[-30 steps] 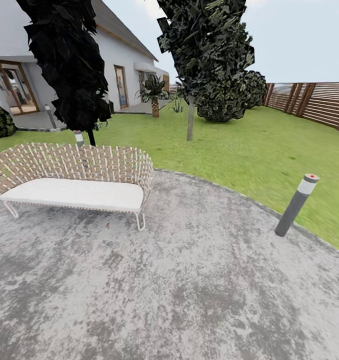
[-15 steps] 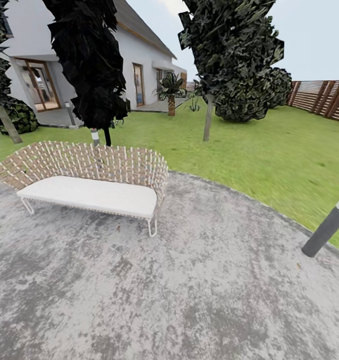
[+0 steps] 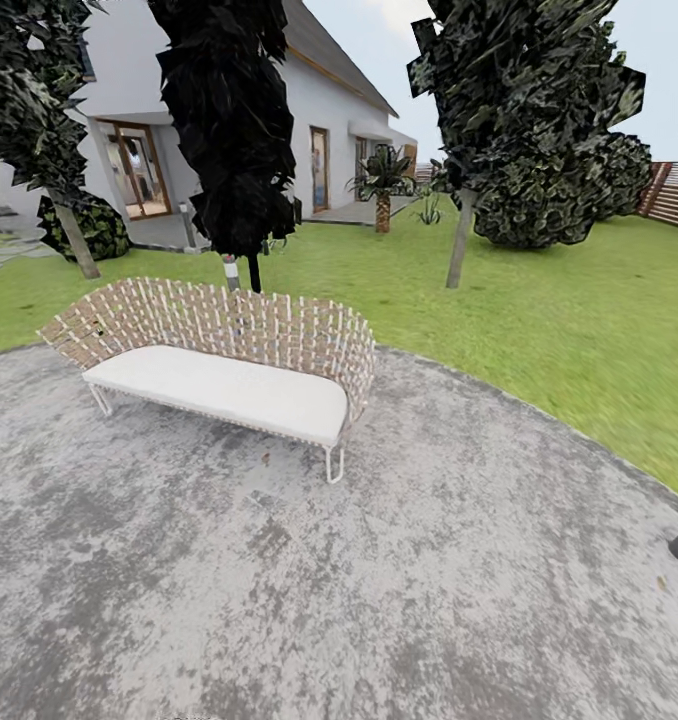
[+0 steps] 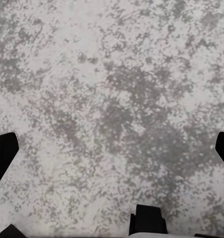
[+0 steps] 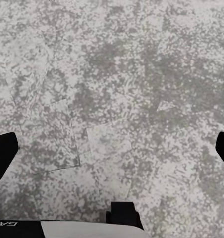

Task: Pick up the pesticide atomizer in the garden and spray insectifuge to fully cover both potted plants in the garden.

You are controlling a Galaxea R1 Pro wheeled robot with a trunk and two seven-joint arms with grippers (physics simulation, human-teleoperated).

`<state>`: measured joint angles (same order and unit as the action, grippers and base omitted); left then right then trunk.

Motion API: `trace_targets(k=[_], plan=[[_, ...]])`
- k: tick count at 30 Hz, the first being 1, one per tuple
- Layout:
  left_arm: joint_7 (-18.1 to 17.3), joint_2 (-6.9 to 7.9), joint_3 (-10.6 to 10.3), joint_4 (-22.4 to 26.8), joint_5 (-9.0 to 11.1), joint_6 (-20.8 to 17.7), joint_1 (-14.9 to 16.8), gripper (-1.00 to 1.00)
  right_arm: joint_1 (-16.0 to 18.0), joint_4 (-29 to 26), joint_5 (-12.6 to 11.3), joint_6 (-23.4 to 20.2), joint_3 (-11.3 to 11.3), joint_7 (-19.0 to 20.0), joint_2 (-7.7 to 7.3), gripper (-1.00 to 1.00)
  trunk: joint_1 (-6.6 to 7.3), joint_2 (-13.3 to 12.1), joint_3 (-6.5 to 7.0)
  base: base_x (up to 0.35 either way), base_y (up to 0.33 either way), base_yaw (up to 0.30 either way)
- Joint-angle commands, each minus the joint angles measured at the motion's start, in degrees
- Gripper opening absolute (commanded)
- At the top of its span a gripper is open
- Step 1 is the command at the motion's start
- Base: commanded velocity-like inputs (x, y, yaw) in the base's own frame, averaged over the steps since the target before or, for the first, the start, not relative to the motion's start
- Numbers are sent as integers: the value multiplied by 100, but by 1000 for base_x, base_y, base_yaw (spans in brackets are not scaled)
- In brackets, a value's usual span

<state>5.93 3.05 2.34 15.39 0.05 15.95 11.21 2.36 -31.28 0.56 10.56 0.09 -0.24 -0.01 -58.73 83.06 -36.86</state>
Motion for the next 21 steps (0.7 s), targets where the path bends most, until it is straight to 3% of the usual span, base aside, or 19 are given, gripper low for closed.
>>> trace_targets(k=[1, 4, 10, 21], plan=[[1, -4, 17, -6, -7, 21, 4, 100, 1, 1, 6, 17, 1, -2, -3, 100, 0, 2, -5, 3, 0, 279], [3, 2, 31, -3, 13, 22, 6, 100, 1, -5, 6, 16, 0, -2, -17, 100, 0, 2, -5, 2, 0, 279], [6, 19, 53, -1, 36, 21, 7, 100, 1, -9, 6, 17, 0, -2, -120, 100, -131, 243, -112, 0, 0, 279], [13, 20, 56, -1, 30, 14, 9, 100, 1, -10, 6, 16, 0, -2, -139, 100, -373, 684, -300, 0, 0, 278]])
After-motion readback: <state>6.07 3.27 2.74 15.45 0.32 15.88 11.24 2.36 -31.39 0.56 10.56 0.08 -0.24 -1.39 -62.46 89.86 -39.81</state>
